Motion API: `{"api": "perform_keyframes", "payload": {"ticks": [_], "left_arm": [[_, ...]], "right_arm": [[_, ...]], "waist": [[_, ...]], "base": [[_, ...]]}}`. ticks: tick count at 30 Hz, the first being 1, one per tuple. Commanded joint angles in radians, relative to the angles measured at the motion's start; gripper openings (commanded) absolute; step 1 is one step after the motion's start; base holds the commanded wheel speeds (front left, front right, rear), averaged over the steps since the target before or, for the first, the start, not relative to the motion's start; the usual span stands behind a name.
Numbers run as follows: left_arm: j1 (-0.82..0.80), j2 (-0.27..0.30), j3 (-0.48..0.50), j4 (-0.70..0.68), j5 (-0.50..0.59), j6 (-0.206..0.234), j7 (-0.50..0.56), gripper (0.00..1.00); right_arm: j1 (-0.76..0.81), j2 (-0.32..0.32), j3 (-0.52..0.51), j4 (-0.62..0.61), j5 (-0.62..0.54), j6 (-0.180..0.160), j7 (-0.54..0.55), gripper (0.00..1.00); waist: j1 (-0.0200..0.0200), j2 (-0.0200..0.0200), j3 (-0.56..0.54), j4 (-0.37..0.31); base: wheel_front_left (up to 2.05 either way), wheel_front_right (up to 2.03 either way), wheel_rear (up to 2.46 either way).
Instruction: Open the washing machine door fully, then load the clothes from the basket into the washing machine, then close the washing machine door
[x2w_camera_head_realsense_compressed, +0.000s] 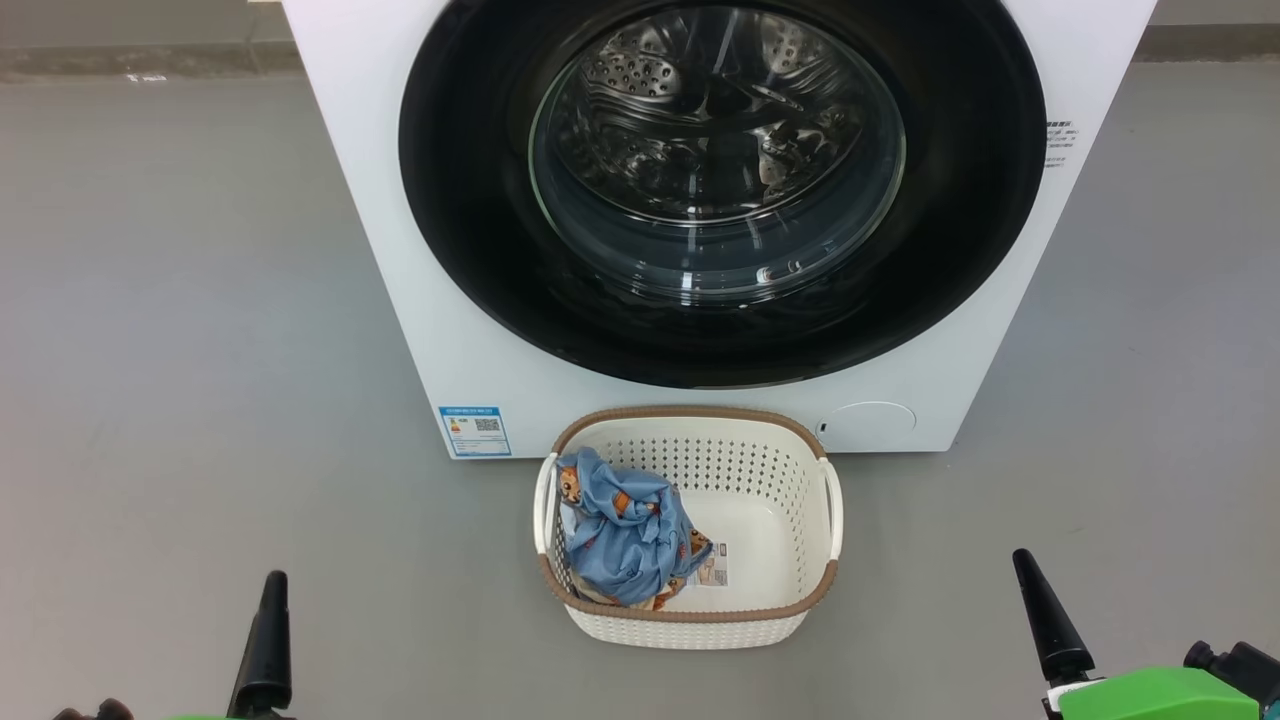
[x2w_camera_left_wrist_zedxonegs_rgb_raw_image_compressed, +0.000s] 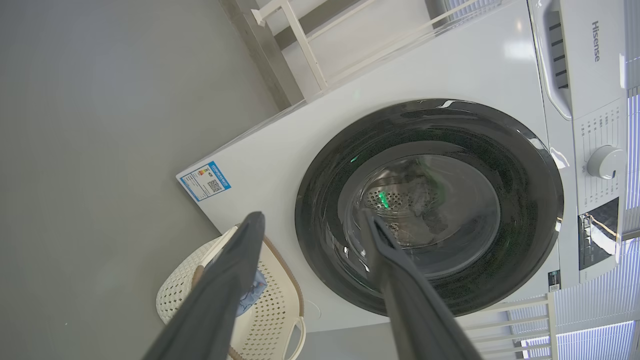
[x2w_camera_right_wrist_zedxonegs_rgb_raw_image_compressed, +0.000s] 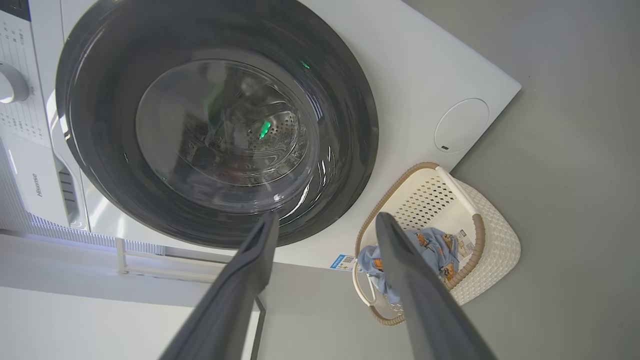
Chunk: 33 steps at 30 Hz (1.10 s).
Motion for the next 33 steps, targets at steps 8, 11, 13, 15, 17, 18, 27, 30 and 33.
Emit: {"api": "perform_keyframes", "payload": {"ticks": [8, 11, 13, 15, 17, 18, 27, 30, 33], "left_arm": [[-0.002, 0.020, 0.004, -0.042, 0.120, -0.002, -0.030, 1.00], [0.000, 0.020, 0.003, -0.047, 0.147, -0.002, -0.035, 1.00], [0.001, 0.021, 0.002, -0.050, 0.173, -0.002, -0.041, 1.00], [0.003, 0.022, -0.001, -0.052, 0.199, -0.002, -0.047, 1.00], [0.005, 0.023, -0.005, -0.053, 0.223, -0.002, -0.053, 1.00], [0.005, 0.025, -0.008, -0.053, 0.236, -0.002, -0.056, 1.00], [0.010, 0.031, -0.018, -0.065, 0.356, -0.002, -0.085, 1.00], [0.013, 0.033, -0.021, -0.070, 0.393, -0.002, -0.094, 1.00], [0.015, 0.035, -0.025, -0.074, 0.431, -0.002, -0.103, 1.00]], "right_arm": [[-0.037, -0.025, 0.029, -0.019, -0.105, 0.000, -0.030, 1.00], [-0.037, -0.028, 0.032, -0.018, -0.128, 0.000, -0.036, 1.00], [-0.037, -0.031, 0.034, -0.017, -0.151, 0.000, -0.042, 1.00], [-0.036, -0.034, 0.035, -0.015, -0.174, 0.000, -0.048, 1.00], [-0.036, -0.036, 0.035, -0.012, -0.198, 0.000, -0.054, 1.00], [-0.036, -0.037, 0.035, -0.010, -0.209, 0.000, -0.057, 1.00], [-0.034, -0.047, 0.044, -0.005, -0.321, 0.000, -0.086, 1.00], [-0.033, -0.048, 0.046, -0.005, -0.353, 0.000, -0.095, 1.00], [-0.031, -0.049, 0.046, -0.005, -0.384, -0.001, -0.104, 1.00]], "waist": [[-0.0002, 0.0000, -0.002, 0.002], [-0.0002, 0.0000, -0.002, 0.003], [-0.0002, 0.0000, -0.002, 0.004], [-0.0002, 0.0000, -0.002, 0.004], [-0.0002, 0.0000, -0.003, 0.006], [-0.0002, 0.0000, -0.003, 0.006], [-0.0002, 0.0000, -0.005, 0.013], [-0.0002, 0.0000, -0.005, 0.014], [-0.0002, 0.0000, -0.006, 0.016]], "base": [[0.00, 0.00, 0.00], [0.00, 0.00, 0.00], [0.00, 0.00, 0.00], [0.00, 0.00, 0.00], [0.00, 0.00, 0.00], [0.00, 0.00, 0.00], [0.00, 0.00, 0.00], [0.00, 0.00, 0.00], [0.00, 0.00, 0.00]]}}
